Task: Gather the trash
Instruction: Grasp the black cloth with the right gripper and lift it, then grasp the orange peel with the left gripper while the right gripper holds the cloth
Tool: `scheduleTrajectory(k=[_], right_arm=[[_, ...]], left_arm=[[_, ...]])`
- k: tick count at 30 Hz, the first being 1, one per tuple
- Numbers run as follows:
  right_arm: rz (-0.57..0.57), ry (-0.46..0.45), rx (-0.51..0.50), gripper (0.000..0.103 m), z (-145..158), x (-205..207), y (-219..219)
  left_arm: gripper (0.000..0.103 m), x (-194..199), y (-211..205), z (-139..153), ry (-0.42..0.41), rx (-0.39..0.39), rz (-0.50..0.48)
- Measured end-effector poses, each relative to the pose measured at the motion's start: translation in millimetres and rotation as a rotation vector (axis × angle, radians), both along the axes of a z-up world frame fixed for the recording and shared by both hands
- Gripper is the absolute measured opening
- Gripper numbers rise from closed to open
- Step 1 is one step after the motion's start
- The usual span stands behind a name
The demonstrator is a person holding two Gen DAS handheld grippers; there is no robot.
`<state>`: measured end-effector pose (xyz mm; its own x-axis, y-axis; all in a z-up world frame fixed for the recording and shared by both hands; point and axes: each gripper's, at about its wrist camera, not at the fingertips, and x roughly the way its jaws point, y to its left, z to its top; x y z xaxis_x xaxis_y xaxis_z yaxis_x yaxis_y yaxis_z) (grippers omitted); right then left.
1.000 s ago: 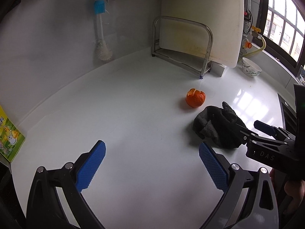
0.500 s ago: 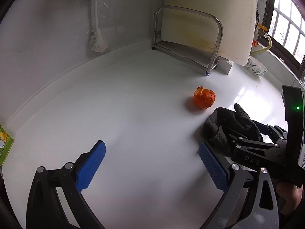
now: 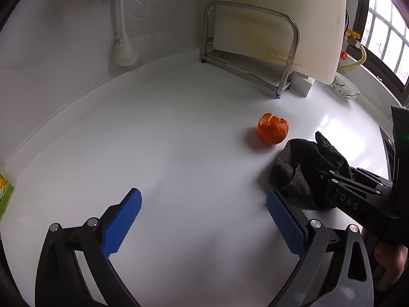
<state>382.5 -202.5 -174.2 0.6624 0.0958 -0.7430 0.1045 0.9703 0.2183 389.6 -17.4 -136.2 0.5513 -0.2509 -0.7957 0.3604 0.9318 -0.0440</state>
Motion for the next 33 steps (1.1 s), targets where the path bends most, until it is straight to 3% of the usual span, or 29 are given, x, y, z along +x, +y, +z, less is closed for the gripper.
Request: scheduleTrajectory(k=[5, 15, 18, 22, 29, 33], right_arm=[[-0.073, -0.012, 0.043, 0.03, 0.7, -10.4, -26.1], [-0.207, -0.043, 0.029, 0.029, 18.9, -46.5, -73.1], [-0.219, -0.048, 0.022, 0.029, 20.8, -54.2, -78.1], [-0.226, -0.051, 0.004, 0.029, 22.4, -61.3, -80.2], [-0.231, -0.052, 0.022, 0.029, 20.8, -66.0, -81.5], [-0.227, -0.054, 0.026, 0.029, 22.0, -67.1, -79.3]], left_arm=[[0.097, 1.5, -11.3, -3.9, -0.001, 0.004, -0.018], [0.097, 21.1, -60.4, -17.3, 0.015, -0.033, -0.07], [0.097, 30.7, -75.4, -23.3, 0.014, -0.041, -0.072], [0.097, 44.1, -93.9, -33.2, 0.015, 0.006, -0.081], [0.097, 66.4, -100.1, -42.6, 0.057, 0.002, -0.037], [0.094, 70.7, -107.9, -44.2, 0.044, 0.046, -0.03]])
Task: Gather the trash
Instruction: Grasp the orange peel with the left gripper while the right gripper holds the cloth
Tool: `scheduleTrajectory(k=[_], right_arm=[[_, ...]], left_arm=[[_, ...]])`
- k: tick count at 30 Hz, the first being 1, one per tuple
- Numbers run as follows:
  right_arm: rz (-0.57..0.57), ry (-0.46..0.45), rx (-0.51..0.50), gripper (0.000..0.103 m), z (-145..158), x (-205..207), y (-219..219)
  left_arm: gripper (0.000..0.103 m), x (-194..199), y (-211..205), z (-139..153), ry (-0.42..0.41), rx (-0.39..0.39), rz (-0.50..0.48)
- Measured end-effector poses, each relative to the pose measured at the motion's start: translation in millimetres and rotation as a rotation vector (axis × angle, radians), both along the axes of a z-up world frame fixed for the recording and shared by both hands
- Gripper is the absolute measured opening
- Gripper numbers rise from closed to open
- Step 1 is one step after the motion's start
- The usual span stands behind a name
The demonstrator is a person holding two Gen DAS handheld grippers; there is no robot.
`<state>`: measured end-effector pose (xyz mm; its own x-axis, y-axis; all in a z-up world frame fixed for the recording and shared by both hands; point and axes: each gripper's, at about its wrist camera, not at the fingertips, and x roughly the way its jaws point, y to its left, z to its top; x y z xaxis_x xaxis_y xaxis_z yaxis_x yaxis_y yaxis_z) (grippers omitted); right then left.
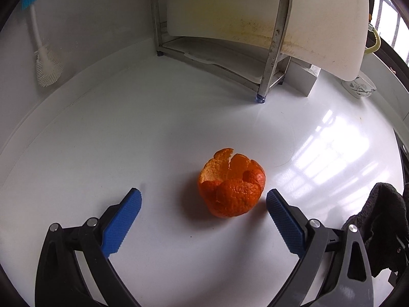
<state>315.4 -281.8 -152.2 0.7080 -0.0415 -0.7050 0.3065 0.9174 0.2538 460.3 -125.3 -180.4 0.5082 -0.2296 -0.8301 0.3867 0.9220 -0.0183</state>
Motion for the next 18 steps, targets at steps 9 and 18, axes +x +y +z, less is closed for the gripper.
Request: scheduleTrajectory(k=[9, 18], right_arm=[[0.006, 0.004, 0.008, 0.029, 5.0, -10.5, 8.0], [0.016, 0.003, 0.037, 0.029, 17.4, -42.5, 29.7]], left_arm=[[0.029, -17.1, 2.9, 14.6, -0.015, -0.053, -0.064], [0.028, -64.1, 40.0, 30.2, 0.024, -0.049, -0.023]])
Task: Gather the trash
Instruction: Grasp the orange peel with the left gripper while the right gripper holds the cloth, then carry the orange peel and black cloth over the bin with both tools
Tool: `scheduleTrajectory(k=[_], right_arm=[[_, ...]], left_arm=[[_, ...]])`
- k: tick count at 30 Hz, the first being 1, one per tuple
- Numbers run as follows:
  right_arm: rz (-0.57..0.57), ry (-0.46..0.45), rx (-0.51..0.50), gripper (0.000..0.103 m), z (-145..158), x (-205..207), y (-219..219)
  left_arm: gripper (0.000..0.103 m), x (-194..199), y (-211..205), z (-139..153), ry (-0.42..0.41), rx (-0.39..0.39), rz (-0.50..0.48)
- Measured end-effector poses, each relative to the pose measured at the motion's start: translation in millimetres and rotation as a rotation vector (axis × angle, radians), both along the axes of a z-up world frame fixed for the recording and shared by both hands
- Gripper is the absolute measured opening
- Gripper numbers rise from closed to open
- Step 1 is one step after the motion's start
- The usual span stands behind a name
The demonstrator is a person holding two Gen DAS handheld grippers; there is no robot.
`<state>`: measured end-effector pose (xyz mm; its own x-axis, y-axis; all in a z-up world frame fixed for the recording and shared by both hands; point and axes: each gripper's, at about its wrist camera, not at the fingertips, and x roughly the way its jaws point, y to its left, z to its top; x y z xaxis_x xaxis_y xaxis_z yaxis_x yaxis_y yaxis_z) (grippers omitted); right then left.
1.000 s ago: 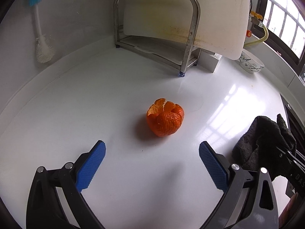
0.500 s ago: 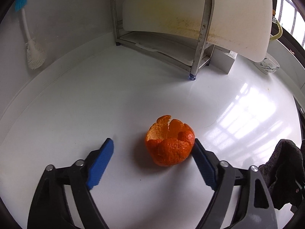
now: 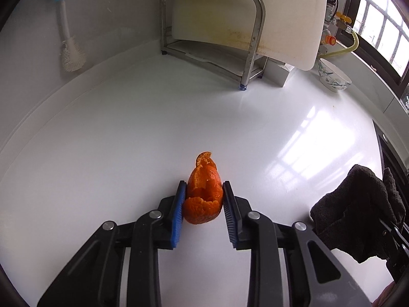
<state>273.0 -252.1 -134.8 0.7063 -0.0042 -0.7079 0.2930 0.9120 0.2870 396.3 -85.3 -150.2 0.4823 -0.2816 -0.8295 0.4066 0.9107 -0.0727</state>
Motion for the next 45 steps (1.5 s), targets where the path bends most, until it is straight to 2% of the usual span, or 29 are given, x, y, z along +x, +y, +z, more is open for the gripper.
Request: scheduleTrajectory(k=[9, 19, 27, 32, 38, 45], right_arm=[[0.022, -0.002, -0.004, 0.029, 25.0, -65.9, 21.6], [0.062, -0.018, -0.016, 0.029, 50.4, -157.9, 13.4], [0.13, 0.025, -0.028, 0.029, 47.9, -251.0, 1.9], [0.175, 0.075, -0.022, 0.029, 28.2, -297.3, -5.2], [0.243, 0.14, -0.013, 0.029, -0.8, -326.6, -8.7], [0.298, 0.204, -0.009, 0.029, -23.2, -336.6, -7.5]], left_arm=[[0.028, -74.5, 19.8, 37.3, -0.011, -0.001, -0.013], [0.028, -177.2, 20.1, 78.4, -0.048, -0.012, -0.022], [0.028, -268.2, 12.4, 91.6, -0.029, -0.011, -0.032], [0.028, -323.1, 4.7, 84.1, -0.028, 0.014, -0.036], [0.028, -377.6, -6.3, 58.4, 0.018, 0.06, -0.033], [0.031, -405.7, -9.0, 37.2, 0.07, 0.082, 0.005]])
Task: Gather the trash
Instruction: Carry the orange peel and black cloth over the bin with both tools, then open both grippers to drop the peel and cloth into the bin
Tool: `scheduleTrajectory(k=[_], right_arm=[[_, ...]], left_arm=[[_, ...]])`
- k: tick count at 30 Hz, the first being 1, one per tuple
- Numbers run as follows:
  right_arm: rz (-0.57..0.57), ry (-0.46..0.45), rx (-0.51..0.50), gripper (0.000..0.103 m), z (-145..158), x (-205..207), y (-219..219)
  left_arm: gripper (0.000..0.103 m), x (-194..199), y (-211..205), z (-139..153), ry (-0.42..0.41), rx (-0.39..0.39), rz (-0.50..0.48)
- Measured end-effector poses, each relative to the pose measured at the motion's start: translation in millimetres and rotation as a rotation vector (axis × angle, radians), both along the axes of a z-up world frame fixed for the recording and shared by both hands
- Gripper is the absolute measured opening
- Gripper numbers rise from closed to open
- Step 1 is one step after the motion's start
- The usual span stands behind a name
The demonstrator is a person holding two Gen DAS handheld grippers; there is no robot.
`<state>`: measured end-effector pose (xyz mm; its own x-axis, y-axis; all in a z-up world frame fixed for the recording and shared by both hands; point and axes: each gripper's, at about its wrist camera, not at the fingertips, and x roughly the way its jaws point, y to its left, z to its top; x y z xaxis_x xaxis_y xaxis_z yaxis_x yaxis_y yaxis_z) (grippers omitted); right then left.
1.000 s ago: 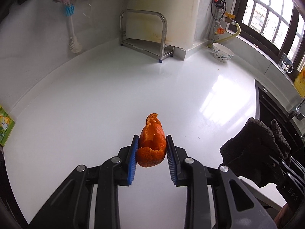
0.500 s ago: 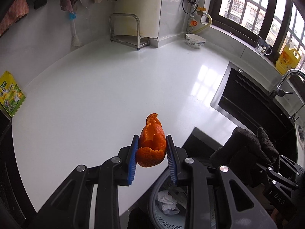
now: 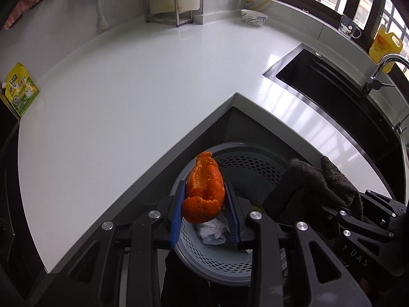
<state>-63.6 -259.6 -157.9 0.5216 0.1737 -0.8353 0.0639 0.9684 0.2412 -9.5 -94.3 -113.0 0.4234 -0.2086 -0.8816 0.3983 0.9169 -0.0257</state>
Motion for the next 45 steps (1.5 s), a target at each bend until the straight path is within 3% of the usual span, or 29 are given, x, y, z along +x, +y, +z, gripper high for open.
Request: scheduleTrajectory(k=[5, 8, 10, 12, 20, 22, 30, 45], right_arm=[[0.028, 0.006, -0.004, 0.03, -3.8, 0.7, 1.5], [0.033, -0.004, -0.023, 0.037, -1.7, 1.4, 2.9], [0.034, -0.019, -0.029, 0.06, 1.7, 0.5, 2.6], [0.033, -0.036, -0.028, 0.072, 5.6, 0.0, 1.6], [0.046, -0.042, -0.022, 0.073, 13.8, 0.0, 2.2], [0.044, -0.049, -0.031, 0.073, 17.7, -1.4, 2.6], [0.016, -0.072, -0.021, 0.073, 35.6, -6.9, -2.6], [-0.044, -0.059, 0.013, 0.073, 55.3, -14.4, -5.7]], left_arm=[[0.032, -5.7, 2.5, -3.5, 0.003, 0.0, 0.035], [0.035, -7.3, 4.4, -4.7, 0.005, 0.004, 0.051], [0.058, -9.1, 6.4, -3.0, -0.004, 0.01, 0.064], [0.068, -10.9, 9.3, 1.2, -0.022, 0.003, 0.078], [0.068, -13.7, 12.8, 12.1, -0.04, 0.012, 0.111], [0.073, -15.0, 13.3, 15.5, -0.047, 0.011, 0.113], [0.074, -14.2, 14.8, 33.8, -0.078, 0.001, 0.122], [0.086, -13.7, 19.3, 60.6, -0.126, 0.0, 0.146]])
